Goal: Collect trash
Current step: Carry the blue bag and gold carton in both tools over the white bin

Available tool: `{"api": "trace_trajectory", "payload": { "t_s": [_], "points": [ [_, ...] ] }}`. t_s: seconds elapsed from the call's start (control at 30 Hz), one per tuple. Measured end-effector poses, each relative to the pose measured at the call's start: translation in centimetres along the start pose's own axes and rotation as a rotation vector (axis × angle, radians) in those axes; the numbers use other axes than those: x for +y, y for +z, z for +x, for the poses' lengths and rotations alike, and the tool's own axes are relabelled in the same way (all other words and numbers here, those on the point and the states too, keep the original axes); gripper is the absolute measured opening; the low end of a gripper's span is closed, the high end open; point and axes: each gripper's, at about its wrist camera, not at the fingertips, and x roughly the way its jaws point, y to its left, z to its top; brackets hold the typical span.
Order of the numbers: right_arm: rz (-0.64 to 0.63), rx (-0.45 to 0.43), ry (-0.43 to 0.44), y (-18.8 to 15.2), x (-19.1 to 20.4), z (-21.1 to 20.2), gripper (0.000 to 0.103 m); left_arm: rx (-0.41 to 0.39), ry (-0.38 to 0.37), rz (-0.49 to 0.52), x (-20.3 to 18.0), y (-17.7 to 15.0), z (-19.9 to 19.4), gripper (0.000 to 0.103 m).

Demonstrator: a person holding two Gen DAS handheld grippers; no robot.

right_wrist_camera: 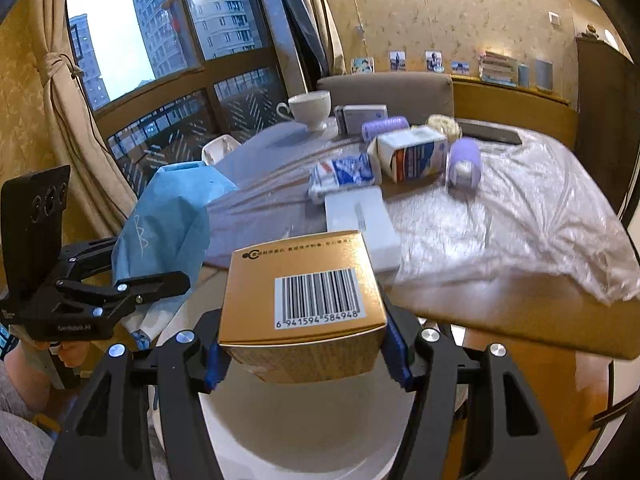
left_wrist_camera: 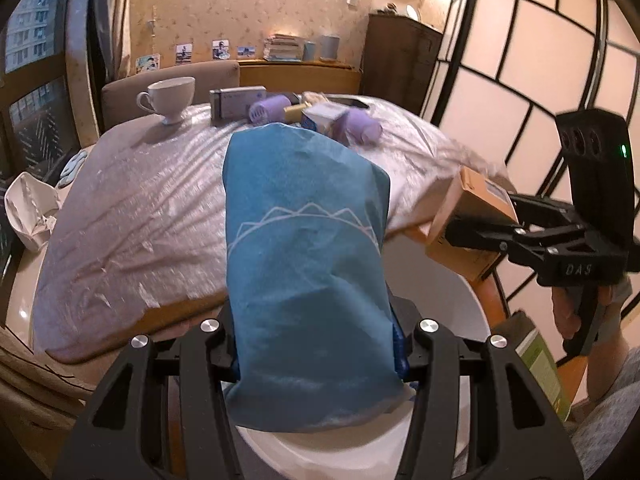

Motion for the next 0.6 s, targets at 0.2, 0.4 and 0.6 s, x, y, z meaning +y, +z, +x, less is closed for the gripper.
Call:
{"api": "trace_trajectory", "payload": {
  "t_s": [0.2, 0.4, 0.6],
  "points": [
    [0.023, 0.040, -0.002, -1.9, -0.1, 0.6, 0.060, 0.042, -0.002, 0.045, -1.6, -1.7, 0.6, 0.053],
    [0.040, 0.071, -0.007, -3.3, -0.3, 1.4, 0.060, 0.072, -0.002, 0.063, -2.5, -3.1, 1.2, 0.053],
    [0.050, 0.097, -0.017, -4.3, -0.5, 2.2, 0.060, 0.111, -0.004, 0.061, -2.8, -4.0, 2.2, 0.053]
  ]
}}
